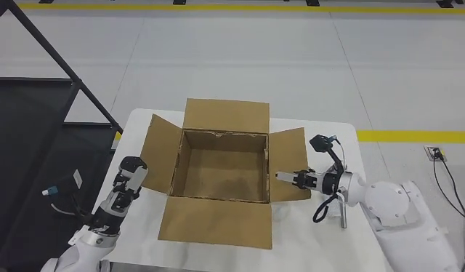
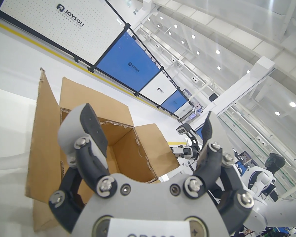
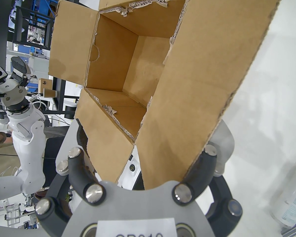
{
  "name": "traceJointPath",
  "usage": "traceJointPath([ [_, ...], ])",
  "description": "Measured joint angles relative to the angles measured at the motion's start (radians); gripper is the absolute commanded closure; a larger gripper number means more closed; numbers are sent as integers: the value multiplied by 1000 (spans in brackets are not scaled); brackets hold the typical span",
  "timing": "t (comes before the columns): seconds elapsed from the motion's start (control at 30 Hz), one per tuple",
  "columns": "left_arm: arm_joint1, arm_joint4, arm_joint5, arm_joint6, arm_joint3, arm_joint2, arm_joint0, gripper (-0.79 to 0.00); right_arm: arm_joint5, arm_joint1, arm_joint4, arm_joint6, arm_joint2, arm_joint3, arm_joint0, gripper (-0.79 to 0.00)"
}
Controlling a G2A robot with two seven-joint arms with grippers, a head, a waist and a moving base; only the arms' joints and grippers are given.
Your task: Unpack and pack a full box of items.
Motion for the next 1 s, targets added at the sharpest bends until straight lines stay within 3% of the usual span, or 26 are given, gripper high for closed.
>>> traceJointPath([
  [0.17,1,-2,-3,-6,0,0,-1,-785,28,3,-29,-24,1,-3,-2,-785],
  [0.3,1,-2,-3,-8,-1,-1,0,-785,41,14,-36,-51,65,-36,-50,-785],
  [0.53,2,-1,-1,-19,-2,7,-5,-785,48,43,-113,-74,232,-172,-210,-785],
  [0.67,2,2,5,-27,-3,16,-16,-785,51,59,-270,-87,314,-264,-322,-785],
  [0.87,3,9,13,-39,-1,32,-37,-785,61,65,-392,-137,379,-316,-462,-785],
  [1.0,3,18,21,-48,0,43,-50,-785,72,64,-385,-150,387,-315,-473,-785],
])
